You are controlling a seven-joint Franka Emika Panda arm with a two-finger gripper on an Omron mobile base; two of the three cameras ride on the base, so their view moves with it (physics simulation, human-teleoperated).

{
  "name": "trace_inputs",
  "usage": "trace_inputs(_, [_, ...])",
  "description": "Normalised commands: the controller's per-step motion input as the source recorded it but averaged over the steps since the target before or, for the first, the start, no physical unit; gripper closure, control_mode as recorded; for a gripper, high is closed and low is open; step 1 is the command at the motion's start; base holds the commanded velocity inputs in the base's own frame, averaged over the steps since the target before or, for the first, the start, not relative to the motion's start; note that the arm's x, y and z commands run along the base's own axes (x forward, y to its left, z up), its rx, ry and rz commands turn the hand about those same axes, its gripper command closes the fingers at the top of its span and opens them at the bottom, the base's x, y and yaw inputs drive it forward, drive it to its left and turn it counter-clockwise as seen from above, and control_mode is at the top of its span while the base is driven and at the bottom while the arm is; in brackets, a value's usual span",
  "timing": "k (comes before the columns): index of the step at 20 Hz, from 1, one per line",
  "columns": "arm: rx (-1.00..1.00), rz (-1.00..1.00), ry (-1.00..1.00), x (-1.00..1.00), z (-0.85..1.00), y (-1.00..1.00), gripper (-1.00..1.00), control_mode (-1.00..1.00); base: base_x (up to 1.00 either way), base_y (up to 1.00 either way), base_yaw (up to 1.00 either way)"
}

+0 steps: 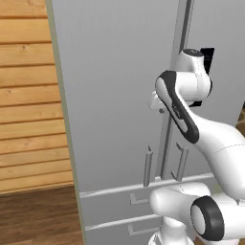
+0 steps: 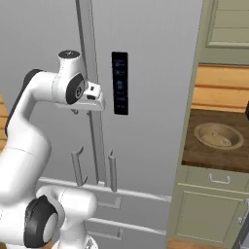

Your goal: Grab a lemon wedge from the fridge and one ice cube from the ice bowl, and put them in the glass of lemonade.

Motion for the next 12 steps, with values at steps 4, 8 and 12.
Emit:
trace_inputs(4, [0.03,-0.01,0.0,-0.49,-0.03,-0.01,-1.0,-1.0,0.0,0.0,0.0])
trace_inputs(8, [0.13,-0.1,0.0,-0.99,-0.05,-0.23,-1.0,-1.0,0.0,0.0,0.0])
trace_inputs(12, [0.1,-0.12,0.0,-0.7,-0.12,-0.22,-1.0,-1.0,0.0,0.0,0.0])
